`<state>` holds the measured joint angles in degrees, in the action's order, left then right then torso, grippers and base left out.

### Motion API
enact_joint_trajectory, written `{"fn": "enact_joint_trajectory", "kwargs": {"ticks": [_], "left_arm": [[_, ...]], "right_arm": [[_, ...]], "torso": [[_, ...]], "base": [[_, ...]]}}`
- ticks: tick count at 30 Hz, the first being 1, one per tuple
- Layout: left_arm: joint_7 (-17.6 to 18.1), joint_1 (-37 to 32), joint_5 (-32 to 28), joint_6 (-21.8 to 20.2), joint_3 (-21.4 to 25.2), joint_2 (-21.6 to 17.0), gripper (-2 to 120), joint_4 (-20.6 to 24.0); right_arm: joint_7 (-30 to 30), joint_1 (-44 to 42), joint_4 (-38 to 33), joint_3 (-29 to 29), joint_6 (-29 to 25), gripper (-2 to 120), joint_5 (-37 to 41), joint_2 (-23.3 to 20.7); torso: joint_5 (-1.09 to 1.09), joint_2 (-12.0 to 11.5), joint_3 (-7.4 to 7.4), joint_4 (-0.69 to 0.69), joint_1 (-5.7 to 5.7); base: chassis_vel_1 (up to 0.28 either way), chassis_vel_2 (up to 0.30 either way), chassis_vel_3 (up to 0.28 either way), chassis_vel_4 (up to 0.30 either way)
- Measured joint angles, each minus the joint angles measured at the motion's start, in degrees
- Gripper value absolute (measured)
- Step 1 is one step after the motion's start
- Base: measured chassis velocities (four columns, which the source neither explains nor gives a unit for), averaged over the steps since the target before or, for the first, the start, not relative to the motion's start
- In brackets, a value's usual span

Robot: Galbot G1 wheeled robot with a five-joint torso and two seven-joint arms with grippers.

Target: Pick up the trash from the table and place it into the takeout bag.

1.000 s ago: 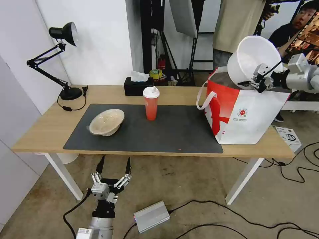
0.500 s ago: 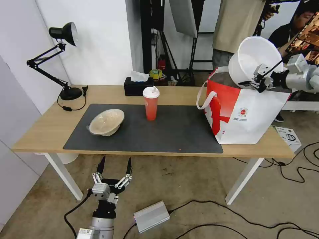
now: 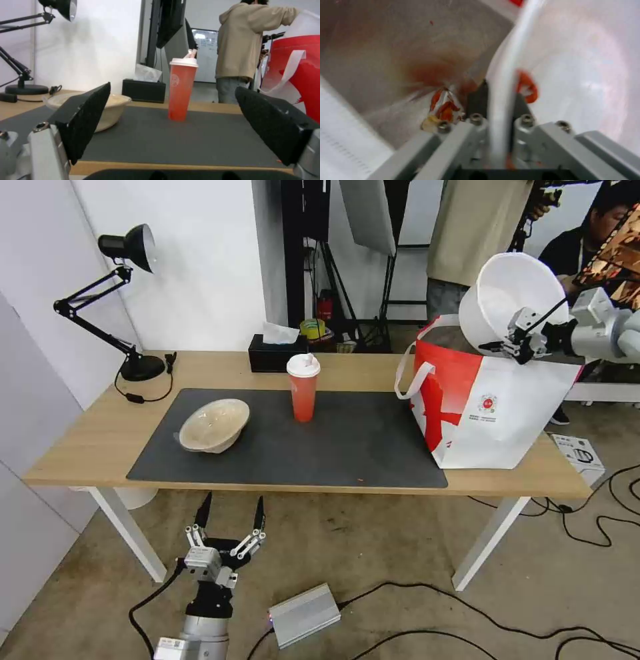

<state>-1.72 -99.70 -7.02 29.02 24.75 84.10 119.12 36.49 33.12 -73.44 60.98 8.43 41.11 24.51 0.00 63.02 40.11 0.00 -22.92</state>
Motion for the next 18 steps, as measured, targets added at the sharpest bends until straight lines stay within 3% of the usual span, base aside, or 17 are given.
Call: {"fn": "enact_joint_trajectory", "kwargs": {"ticks": [18], "left_arm": [[-0.09,0.44,-0.02,-0.06,-0.06,0.26,100,-0.40]], "right_arm": [[-0.07,1.31,-0.32,0.10,0.16,76,0.22,0.92]], "torso": [[0.00,0.00,0.00,0.00,0.00]], "base": [[0.000,0.000,0.000,0.000]]}}
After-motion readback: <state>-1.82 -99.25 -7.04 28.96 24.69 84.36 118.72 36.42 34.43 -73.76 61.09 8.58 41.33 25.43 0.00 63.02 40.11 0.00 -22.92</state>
